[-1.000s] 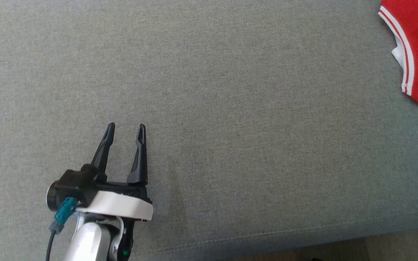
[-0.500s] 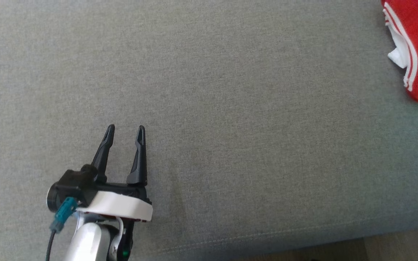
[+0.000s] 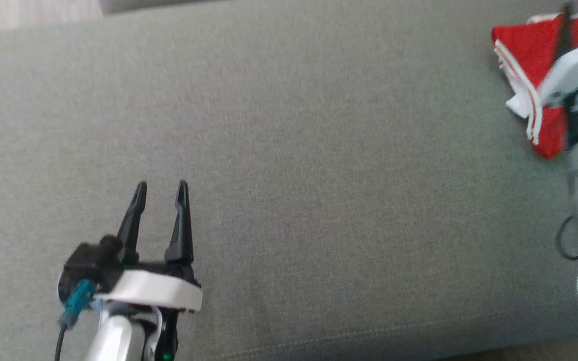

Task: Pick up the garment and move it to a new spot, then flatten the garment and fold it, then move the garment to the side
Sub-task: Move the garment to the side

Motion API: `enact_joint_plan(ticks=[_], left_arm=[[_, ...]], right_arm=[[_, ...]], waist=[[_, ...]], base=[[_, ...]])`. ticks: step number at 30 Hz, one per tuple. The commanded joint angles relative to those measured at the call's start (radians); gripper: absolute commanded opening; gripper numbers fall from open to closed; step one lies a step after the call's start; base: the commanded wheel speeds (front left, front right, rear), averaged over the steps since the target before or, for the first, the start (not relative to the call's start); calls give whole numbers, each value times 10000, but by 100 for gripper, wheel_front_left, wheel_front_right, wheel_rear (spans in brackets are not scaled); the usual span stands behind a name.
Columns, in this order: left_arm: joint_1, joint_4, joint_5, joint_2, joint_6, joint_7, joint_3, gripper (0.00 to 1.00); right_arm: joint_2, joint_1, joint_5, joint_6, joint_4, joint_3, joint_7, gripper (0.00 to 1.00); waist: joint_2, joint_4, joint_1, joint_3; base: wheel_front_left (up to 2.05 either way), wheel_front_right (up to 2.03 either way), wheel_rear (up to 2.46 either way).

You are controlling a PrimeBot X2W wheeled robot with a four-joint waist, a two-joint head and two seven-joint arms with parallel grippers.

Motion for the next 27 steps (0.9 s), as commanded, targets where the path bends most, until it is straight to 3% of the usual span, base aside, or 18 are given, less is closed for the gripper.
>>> enact_joint_plan(ticks=[1, 5, 8, 11, 14, 16, 20, 27], left_arm=[[20, -247, -66, -20, 79, -78, 348, 100], [296, -167, -297, -20, 271, -78, 360, 100], [537, -153, -489, -20, 544, -78, 358, 100], [737, -176, -616, -20, 807, -78, 283, 100], [944, -256, -709, -20, 1057, -78, 240, 100], [1063, -329, -743, -20, 1167, -78, 266, 100], [1215, -467, -832, -20, 1220, -78, 296, 100], [1448, -604, -878, -20, 1166, -78, 368, 100]], right_arm=[[210, -414, 129, 65, -134, 315, -223, 100], [860, -52, 753, 65, 286, 1305, -594, 100], [1180, 424, 1596, 65, -143, 2251, -622, 100], [1238, 1374, 3593, 65, -1032, 4041, -626, 100], [1243, 3077, 5835, 65, -2860, 6157, -627, 100], [1244, 4237, 6622, 65, -4150, 6971, -628, 100], [1245, 6123, 7209, 65, -6126, 7517, -629, 100], [1246, 8518, 7485, 65, -8547, 7151, -597, 100]], waist=[[0, 87, 0, -486], [0, 232, 0, -1155], [0, 353, 0, -1569], [0, 572, 0, -1886], [0, 700, 0, -2121], [0, 751, 0, -2197], [0, 848, 0, -2277], [0, 946, 0, -2350]], base=[[0, 0, 0], [0, 0, 0], [0, 0, 0], [0, 0, 0], [0, 0, 0], [0, 0, 0], [0, 0, 0], [0, 0, 0]])
